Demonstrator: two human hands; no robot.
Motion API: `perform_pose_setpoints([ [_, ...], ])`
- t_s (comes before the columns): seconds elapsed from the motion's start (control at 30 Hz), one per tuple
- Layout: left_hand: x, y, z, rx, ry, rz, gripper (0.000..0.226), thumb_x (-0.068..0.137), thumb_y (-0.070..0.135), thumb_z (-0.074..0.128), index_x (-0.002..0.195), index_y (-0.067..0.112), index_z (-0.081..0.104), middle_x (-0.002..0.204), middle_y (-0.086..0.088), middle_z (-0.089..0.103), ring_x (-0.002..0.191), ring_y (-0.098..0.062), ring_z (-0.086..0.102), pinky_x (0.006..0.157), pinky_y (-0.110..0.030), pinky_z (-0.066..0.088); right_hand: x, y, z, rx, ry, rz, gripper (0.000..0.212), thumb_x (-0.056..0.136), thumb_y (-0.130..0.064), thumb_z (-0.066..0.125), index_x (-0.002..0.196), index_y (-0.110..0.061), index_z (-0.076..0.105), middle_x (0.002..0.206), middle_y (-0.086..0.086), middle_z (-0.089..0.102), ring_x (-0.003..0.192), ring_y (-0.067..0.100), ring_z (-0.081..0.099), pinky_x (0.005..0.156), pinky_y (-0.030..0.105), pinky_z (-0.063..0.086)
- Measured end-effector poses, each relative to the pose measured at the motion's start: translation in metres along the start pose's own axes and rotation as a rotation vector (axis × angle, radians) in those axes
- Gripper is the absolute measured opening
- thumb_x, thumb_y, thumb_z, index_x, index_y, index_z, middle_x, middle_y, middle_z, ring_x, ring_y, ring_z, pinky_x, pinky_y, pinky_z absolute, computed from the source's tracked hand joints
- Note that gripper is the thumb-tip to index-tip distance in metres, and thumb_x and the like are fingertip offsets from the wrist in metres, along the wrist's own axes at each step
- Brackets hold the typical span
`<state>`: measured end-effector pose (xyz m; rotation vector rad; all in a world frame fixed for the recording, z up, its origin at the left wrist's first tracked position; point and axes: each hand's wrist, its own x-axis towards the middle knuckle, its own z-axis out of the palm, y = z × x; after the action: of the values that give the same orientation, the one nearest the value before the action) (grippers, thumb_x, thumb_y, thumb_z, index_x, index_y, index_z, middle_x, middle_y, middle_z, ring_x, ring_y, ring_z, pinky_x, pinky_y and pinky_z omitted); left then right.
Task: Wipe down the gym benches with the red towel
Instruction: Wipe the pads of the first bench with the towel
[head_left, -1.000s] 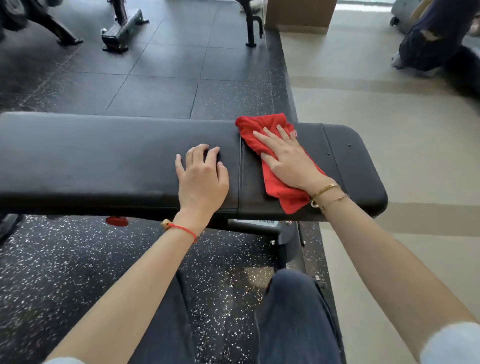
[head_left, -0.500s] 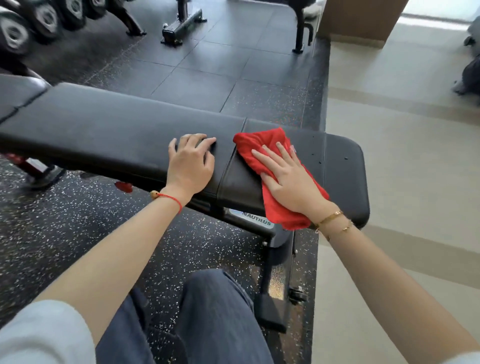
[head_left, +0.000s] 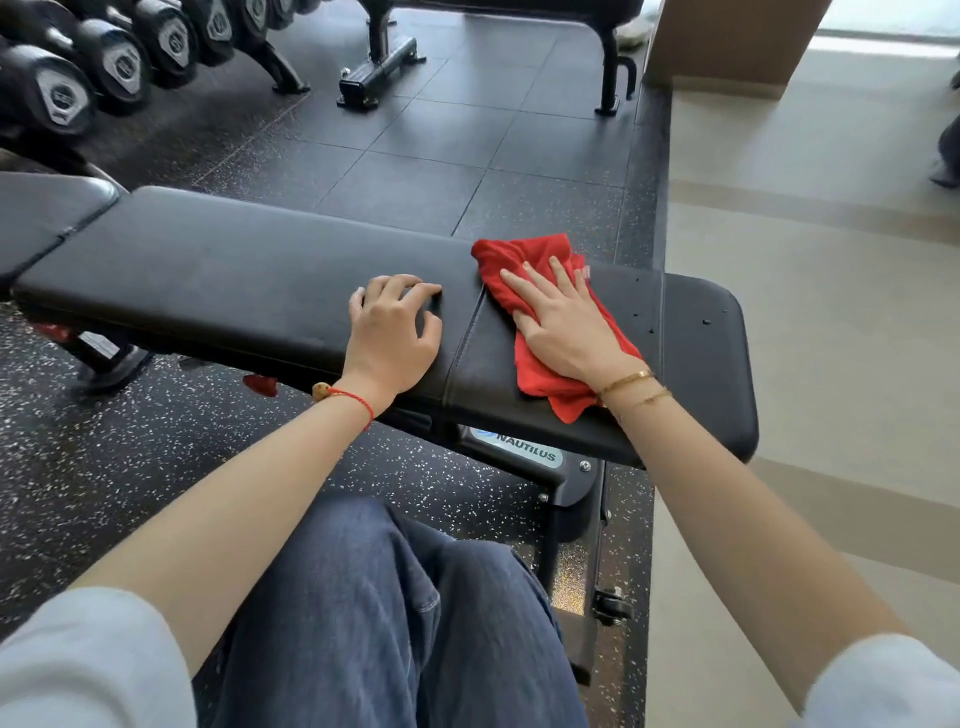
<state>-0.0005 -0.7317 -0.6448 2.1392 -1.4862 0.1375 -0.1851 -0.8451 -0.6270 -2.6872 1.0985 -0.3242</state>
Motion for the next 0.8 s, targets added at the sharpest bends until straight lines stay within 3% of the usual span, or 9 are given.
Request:
perform_pose_setpoints([
  [0.13, -0.001, -0.002, -0.002, -0.018, 0.002, 0.000, 0.036, 0.089, 0.023, 0.051, 0.123, 0.022, 0.064, 0.127, 0.000, 0.060, 0.123, -0.023, 0.048, 0.112, -0.052, 0.029, -0.044, -0.002, -0.002, -0.001, 0.047, -0.040, 0.052, 0.100, -0.029, 0.041, 0.151, -0.031, 0.029, 0.159, -0.001, 0.025, 0.150, 0.029, 0.009, 0.121, 0.047, -0.005],
  [0.27, -0.003, -0.003, -0.001, -0.017, 0.006, 0.011, 0.037, 0.090, 0.021, 0.051, 0.125, 0.021, 0.063, 0.129, -0.001, 0.060, 0.125, -0.024, 0.048, 0.114, -0.052, 0.027, -0.069, 0.026, -0.010, -0.032, 0.104, 0.155, 0.053, 0.099, -0.029, 0.042, 0.151, -0.031, 0.030, 0.159, -0.001, 0.027, 0.150, 0.029, 0.010, 0.121, 0.047, 0.000],
  [0.43, -0.003, -0.001, 0.003, -0.007, 0.019, 0.004, 0.037, 0.089, 0.022, 0.052, 0.124, 0.020, 0.063, 0.128, -0.002, 0.060, 0.125, -0.026, 0.047, 0.114, -0.051, 0.026, -0.026, 0.053, -0.023, -0.038, 0.065, 0.345, 0.053, 0.101, -0.031, 0.037, 0.153, -0.029, 0.025, 0.162, 0.002, 0.019, 0.150, 0.032, 0.006, 0.121, 0.048, -0.003],
  [0.67, -0.003, -0.002, 0.001, -0.015, 0.015, 0.013, 0.037, 0.089, 0.023, 0.052, 0.124, 0.021, 0.063, 0.128, -0.001, 0.060, 0.125, -0.024, 0.048, 0.114, -0.051, 0.027, -0.062, 0.048, -0.021, -0.059, 0.092, 0.244, 0.054, 0.100, -0.028, 0.040, 0.152, -0.030, 0.026, 0.161, 0.001, 0.021, 0.150, 0.032, 0.008, 0.121, 0.048, -0.002],
  [0.8, -0.005, -0.002, 0.001, -0.016, 0.013, 0.016, 0.038, 0.090, 0.020, 0.052, 0.126, 0.020, 0.063, 0.129, -0.003, 0.060, 0.126, -0.025, 0.047, 0.115, -0.051, 0.026, -0.084, 0.071, -0.028, -0.027, 0.146, 0.400, 0.054, 0.099, -0.025, 0.041, 0.152, -0.029, 0.028, 0.160, 0.003, 0.023, 0.149, 0.033, 0.009, 0.122, 0.045, -0.002],
])
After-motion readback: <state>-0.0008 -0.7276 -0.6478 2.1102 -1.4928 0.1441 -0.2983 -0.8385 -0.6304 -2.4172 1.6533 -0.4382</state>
